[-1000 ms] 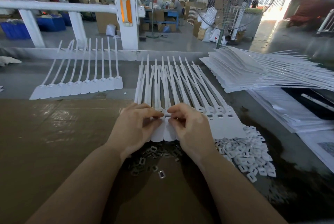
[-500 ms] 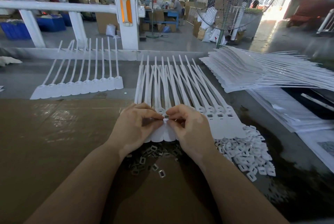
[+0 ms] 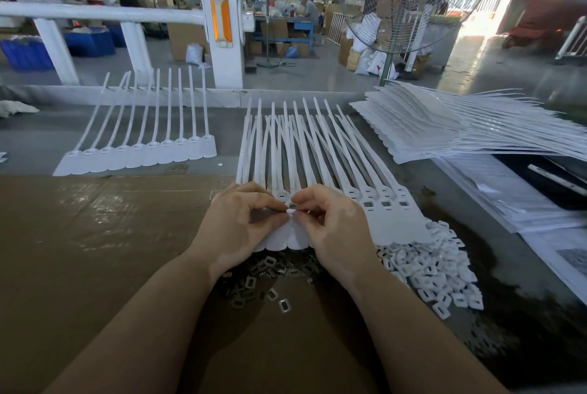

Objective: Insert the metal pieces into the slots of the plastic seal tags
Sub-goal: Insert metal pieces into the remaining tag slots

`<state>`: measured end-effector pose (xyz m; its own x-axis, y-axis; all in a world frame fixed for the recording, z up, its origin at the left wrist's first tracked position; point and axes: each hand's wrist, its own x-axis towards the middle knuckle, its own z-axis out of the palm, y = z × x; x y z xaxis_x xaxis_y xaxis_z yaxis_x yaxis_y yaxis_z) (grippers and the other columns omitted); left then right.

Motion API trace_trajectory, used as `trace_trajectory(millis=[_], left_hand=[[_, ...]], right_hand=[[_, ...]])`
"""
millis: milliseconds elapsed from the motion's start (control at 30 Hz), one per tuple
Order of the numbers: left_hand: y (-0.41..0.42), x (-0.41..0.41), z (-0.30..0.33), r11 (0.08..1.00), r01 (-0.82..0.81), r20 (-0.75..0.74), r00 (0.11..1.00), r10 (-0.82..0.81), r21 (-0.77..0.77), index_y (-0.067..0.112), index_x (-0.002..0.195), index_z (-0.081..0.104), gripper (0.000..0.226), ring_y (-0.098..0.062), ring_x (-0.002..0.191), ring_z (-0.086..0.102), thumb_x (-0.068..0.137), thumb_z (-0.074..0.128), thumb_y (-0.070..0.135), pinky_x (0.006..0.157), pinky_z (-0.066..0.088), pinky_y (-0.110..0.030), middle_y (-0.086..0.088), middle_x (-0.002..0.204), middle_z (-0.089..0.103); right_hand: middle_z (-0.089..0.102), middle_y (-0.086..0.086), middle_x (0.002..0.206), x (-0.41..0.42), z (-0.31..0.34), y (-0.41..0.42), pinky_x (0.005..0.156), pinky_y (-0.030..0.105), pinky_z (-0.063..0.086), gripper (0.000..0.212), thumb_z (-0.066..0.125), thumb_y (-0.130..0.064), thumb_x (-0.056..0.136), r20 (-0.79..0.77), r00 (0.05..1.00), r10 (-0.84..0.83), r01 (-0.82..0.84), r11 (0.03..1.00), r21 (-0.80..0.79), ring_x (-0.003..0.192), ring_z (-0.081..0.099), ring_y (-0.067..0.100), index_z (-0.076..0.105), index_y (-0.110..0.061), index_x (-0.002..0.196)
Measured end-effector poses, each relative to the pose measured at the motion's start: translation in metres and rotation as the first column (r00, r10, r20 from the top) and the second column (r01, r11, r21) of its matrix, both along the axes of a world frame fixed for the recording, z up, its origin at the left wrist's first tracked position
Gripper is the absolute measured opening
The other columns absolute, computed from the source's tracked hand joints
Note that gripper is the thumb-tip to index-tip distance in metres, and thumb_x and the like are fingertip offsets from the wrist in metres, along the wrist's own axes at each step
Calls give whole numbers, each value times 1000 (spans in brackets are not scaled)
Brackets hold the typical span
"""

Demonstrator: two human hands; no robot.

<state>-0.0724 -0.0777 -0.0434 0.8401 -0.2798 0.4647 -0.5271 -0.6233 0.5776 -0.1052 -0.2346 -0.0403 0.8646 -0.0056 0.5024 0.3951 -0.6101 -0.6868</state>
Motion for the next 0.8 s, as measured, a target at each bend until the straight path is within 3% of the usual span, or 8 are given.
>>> trace_trajectory(millis=[300, 800], left_hand=[[0, -2, 1, 1000, -2, -5, 1000, 2, -3, 33, 87, 74, 10, -3, 91, 52, 78, 71, 36, 89, 44, -37, 19, 86, 61], [0, -2, 2, 1000, -3, -11, 1000, 3, -9, 31, 88, 74, 14, -1, 91, 52, 77, 69, 38, 90, 44, -40, 18, 87, 61]], right_hand=[[68, -3, 87, 1, -2, 0, 76, 14, 48, 16, 67, -6, 82, 14, 1000, -3, 3, 1000, -13, 82, 61, 6, 68, -13, 96], [68, -3, 87, 0, -1, 0, 78, 25, 52, 15, 66, -5, 82, 0, 1000, 16, -16, 1000, 2, 83, 62, 6, 68, -14, 94]])
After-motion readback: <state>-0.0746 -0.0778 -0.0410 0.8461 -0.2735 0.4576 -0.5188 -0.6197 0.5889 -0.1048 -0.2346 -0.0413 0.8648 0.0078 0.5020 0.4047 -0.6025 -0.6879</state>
